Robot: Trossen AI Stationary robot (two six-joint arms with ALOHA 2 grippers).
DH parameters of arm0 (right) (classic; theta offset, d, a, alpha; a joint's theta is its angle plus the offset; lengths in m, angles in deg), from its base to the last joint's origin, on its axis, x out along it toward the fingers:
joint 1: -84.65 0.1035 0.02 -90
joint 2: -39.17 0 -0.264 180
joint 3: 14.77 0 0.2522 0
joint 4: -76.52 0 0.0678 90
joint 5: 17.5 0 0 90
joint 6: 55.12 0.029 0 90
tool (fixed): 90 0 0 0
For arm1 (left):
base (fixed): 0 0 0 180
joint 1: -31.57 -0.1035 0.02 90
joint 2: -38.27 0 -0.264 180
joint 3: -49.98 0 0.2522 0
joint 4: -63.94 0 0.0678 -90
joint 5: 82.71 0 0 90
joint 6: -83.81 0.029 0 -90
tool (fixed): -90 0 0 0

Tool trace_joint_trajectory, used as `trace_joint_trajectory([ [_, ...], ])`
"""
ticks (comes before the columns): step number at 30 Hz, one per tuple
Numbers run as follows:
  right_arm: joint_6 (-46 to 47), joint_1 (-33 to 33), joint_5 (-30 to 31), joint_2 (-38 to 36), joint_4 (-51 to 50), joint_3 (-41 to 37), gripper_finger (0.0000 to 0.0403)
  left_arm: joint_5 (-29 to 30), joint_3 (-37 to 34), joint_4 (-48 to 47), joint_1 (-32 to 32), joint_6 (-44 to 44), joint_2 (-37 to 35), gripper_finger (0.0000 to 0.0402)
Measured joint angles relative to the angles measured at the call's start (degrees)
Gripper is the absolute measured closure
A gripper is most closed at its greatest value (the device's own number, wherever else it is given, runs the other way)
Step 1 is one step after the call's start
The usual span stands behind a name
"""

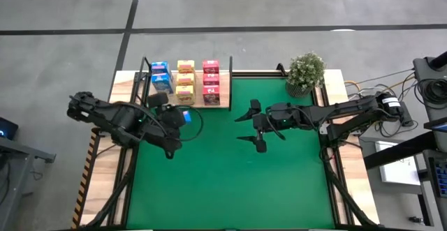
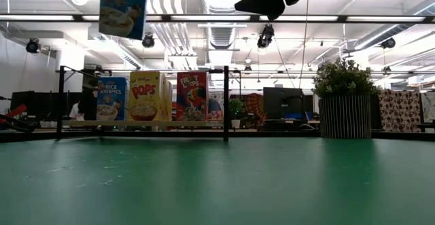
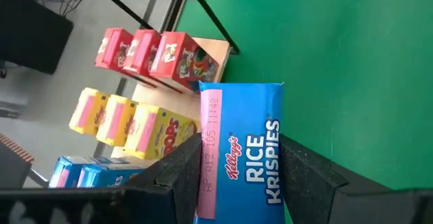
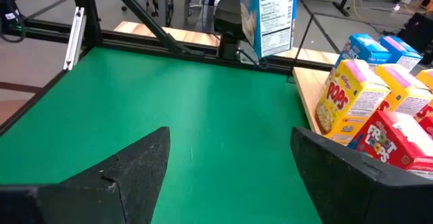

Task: Stack cereal on shelf
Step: Put the blue cereal box aligned with the blue cereal box on the shelf

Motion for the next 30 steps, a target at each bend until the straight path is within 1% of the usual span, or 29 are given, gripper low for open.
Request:
trace_joint_trajectory([
  [4,-0.06,0.0,-0.01,-0.11,-0.03,-0.07,0.0111,1.37,-3.01,0.1,0.0,-1.22,-3.04,0.0245],
  [6,-0.07,0.0,-0.01,-0.11,0.03,-0.06,0.011,2.01,-6.04,0.06,0.0,-3.13,-5.14,0.0245],
  [11,-0.14,0.0,0.0,-0.11,0.04,-0.08,0.0108,5.73,-13.99,1.72,-0.22,-6.55,-10.73,0.0245],
  [15,-0.19,0.0,0.0,-0.09,0.06,-0.08,0.0112,6.04,-19.19,2.37,-0.88,-9.77,-14.37,0.0245],
  [18,-0.44,0.0,0.0,-0.09,0.19,-0.09,0.0112,7.5,-23.52,2.01,-1.58,-11.65,-16.62,0.0245],
  [20,-0.47,0.0,-0.01,-0.09,0.52,-0.1,0.0112,8.43,-26.73,1.78,-2.48,-12.74,-18.27,0.0245],
  [24,0.01,0.0,-0.01,-0.07,0.5,-0.1,0.0113,8.46,-32.64,1.76,-4.93,-14.02,-21.28,0.0245],
  [30,-0.03,0.0,-0.02,-0.07,0.5,-0.1,0.0113,8.48,-37.64,2.22,-9.93,-15.54,-23.4,0.0245],
])
